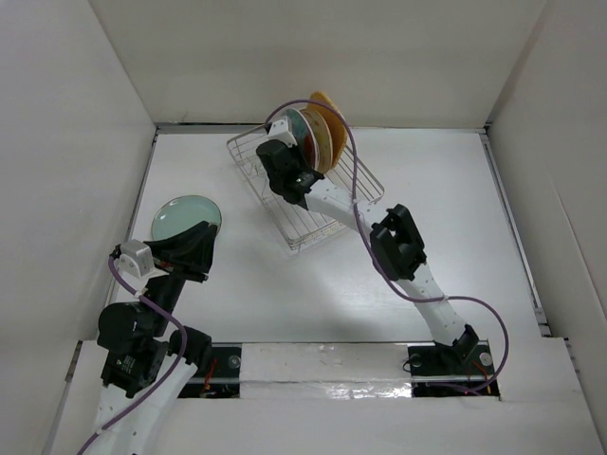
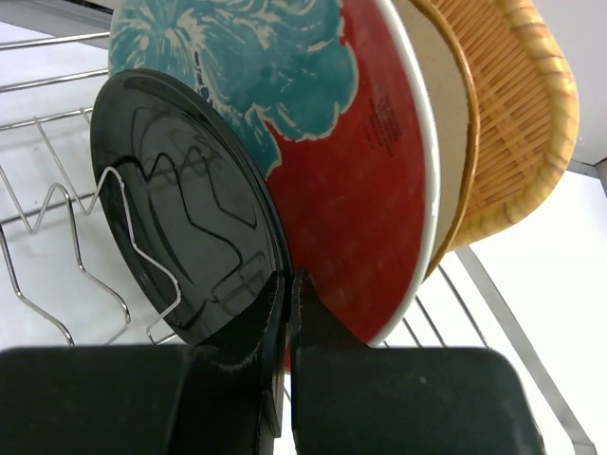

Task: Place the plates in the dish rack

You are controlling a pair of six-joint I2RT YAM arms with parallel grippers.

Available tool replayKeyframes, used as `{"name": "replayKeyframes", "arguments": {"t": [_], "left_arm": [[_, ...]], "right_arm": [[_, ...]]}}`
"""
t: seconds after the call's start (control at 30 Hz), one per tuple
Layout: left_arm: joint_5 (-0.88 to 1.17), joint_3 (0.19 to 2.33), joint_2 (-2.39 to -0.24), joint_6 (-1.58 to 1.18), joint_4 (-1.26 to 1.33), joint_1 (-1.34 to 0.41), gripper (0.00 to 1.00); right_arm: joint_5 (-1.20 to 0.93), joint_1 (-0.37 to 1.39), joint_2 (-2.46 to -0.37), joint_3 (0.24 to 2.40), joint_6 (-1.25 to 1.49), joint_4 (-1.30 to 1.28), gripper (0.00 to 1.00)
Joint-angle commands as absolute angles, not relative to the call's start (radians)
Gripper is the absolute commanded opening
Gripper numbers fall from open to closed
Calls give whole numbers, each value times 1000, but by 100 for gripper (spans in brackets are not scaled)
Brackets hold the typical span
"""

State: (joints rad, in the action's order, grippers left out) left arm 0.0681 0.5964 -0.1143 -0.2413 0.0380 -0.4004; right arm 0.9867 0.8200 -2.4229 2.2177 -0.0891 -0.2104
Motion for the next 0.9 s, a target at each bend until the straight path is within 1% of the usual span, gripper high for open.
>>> {"name": "replayKeyframes", "arguments": {"t": [0.0,0.07,0.1,0.13,0.2,0.23,0.27,0.37,0.5,0.57,0.6,0.67,0.7,0.73,0.83,0.87], "left_arm": [[81,603,-124,-245,83,-407,23],[81,603,-124,-245,83,-407,22],[81,603,-126,-245,83,-407,23],[81,603,-126,-245,83,-407,22],[81,603,-129,-245,83,-407,22],[80,601,-129,-245,83,-407,22],[80,601,-132,-245,83,-407,22],[75,601,-138,-244,83,-407,23],[55,603,-140,-242,78,-407,22],[29,603,-146,-244,77,-407,22],[11,601,-149,-261,77,-407,22],[-86,603,-176,-290,61,-407,18],[-113,606,-192,-310,52,-407,12],[-155,618,-210,-357,40,-407,0],[-176,652,-313,-464,20,-407,0],[-176,664,-372,-497,14,-407,0]], "right_arm": [[1026,824,-2422,2270,-78,-170,0],[1023,842,-2416,2224,-81,-141,0],[1019,842,-2413,2212,-69,-130,2],[1012,842,-2410,2201,-60,-130,15],[997,851,-2387,2177,-35,-130,29],[991,851,-2373,2168,-29,-127,41],[968,851,-2358,2145,-22,-121,45],[915,851,-2272,2103,-3,-106,54],[859,894,-2139,1985,-2,-43,56],[797,936,-2057,1938,-2,-12,57],[784,949,-2034,1916,-2,24,57],[744,991,-1969,1849,29,38,37],[739,1006,-1944,1815,37,66,25],[739,1020,-1915,1731,44,83,0],[701,1055,-1769,1573,116,139,0],[666,1072,-1726,1461,136,153,0]]}}
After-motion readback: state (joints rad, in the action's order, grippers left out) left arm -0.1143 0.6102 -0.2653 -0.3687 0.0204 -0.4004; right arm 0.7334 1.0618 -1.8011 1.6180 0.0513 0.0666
